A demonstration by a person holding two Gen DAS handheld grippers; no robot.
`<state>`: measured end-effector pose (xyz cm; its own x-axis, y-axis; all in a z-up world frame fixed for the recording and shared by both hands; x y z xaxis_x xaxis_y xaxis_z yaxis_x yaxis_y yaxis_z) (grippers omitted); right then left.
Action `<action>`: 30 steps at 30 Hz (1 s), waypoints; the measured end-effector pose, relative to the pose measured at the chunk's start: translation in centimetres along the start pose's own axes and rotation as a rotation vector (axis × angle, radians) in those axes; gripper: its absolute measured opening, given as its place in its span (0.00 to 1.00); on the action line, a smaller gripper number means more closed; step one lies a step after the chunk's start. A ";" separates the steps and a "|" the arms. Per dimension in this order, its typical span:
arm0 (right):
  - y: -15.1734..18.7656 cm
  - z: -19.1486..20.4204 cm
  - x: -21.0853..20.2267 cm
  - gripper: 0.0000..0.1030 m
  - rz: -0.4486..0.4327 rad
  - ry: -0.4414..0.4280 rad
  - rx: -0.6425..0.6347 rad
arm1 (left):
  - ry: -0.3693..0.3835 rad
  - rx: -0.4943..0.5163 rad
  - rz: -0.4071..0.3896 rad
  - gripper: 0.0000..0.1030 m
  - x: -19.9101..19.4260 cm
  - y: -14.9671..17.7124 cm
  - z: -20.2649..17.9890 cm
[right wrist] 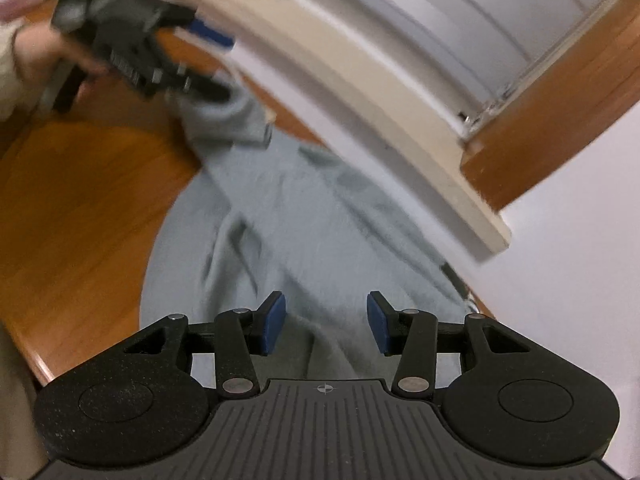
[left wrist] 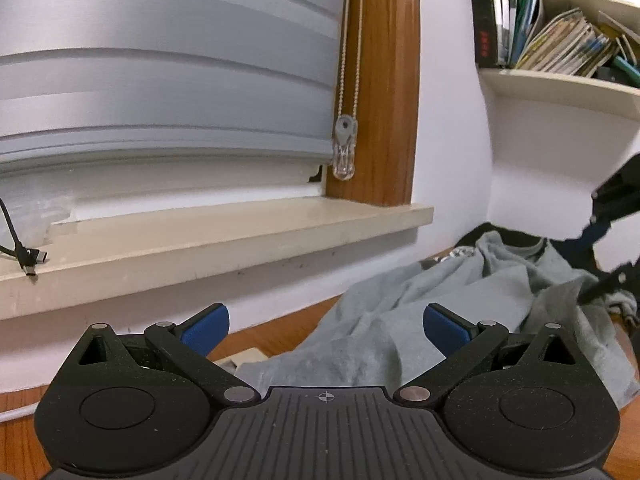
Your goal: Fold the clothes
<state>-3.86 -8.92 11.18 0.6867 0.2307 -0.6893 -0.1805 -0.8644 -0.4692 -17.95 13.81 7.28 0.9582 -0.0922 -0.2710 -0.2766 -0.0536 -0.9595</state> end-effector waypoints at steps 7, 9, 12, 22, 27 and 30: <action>1.1 -1.6 -0.6 0.44 0.001 0.034 0.073 | 0.007 -0.001 -0.010 1.00 -0.1 -0.1 0.0; 0.5 -1.2 0.0 0.45 -0.040 0.016 0.105 | 0.007 0.005 -0.006 1.00 -0.1 -0.1 -0.2; -0.9 -0.1 2.1 0.44 -0.091 -0.035 0.134 | 0.021 0.016 -0.001 1.00 0.1 0.1 -0.6; -4.5 2.5 10.3 0.44 -0.051 -0.127 0.053 | 0.044 0.015 0.020 1.00 0.4 0.5 -0.9; -4.1 -0.2 11.2 0.21 -0.056 -0.115 0.105 | 0.061 0.015 0.011 1.00 0.3 0.2 -1.2; -3.8 -1.9 10.7 0.10 -0.083 -0.090 0.130 | 0.069 0.025 0.006 1.00 0.1 0.2 -1.6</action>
<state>5.46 -4.00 6.62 0.6383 0.3431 -0.6891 -0.2194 -0.7770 -0.5901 -18.02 12.22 7.21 0.9488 -0.1606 -0.2719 -0.2797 -0.0278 -0.9597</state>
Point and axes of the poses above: each gripper's, at about its wrist camera, not at the fingertips, and x roughly the way its jaws point, z to its left, y to its underside, the point moved 1 cm from there along x, roughly the way its jaws point, and after that the axes turned 4 degrees about y, right-handed, at the moved point
